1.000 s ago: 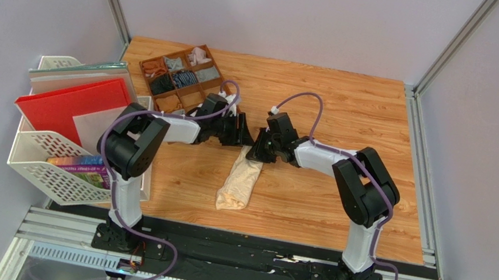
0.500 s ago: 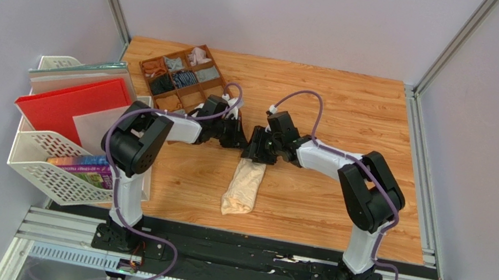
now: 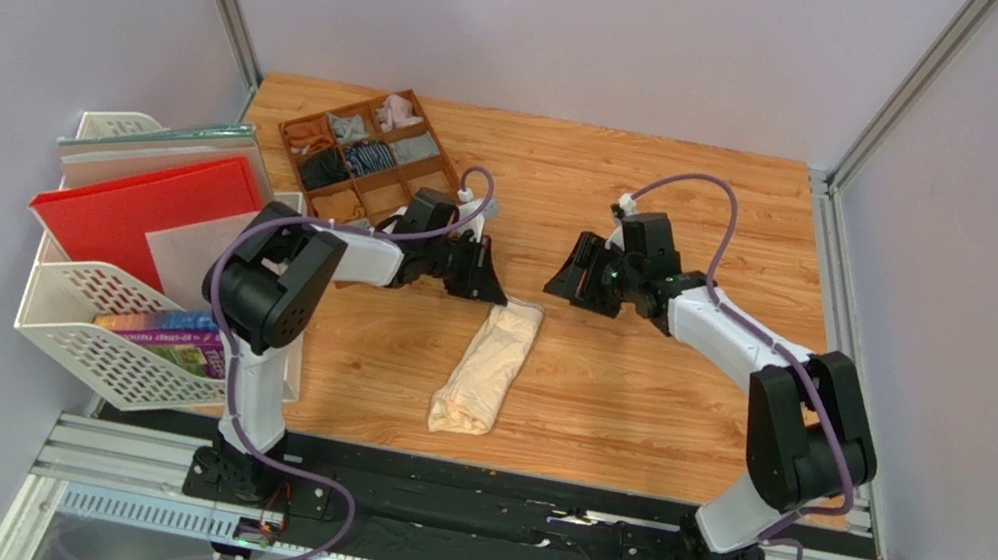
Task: Roll the underwear
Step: Adjust the underwear at the center of the board.
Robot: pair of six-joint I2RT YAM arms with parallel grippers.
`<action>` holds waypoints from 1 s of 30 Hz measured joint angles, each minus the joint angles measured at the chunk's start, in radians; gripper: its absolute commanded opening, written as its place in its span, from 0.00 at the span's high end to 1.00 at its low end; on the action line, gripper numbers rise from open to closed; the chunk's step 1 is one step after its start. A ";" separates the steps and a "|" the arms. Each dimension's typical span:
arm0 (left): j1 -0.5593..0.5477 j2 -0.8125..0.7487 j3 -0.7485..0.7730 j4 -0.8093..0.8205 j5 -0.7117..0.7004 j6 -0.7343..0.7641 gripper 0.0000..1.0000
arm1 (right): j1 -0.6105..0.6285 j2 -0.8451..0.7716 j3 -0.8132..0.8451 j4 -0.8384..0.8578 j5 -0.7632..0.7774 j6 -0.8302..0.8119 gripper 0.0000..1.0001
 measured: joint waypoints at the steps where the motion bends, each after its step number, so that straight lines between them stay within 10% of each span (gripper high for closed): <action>1: 0.000 0.000 0.000 0.008 0.011 0.000 1.00 | 0.000 0.014 -0.015 0.004 -0.011 -0.001 0.43; 30: -0.023 0.039 0.068 -0.121 0.508 0.327 1.00 | -0.096 0.072 -0.190 0.254 -0.483 -0.247 0.34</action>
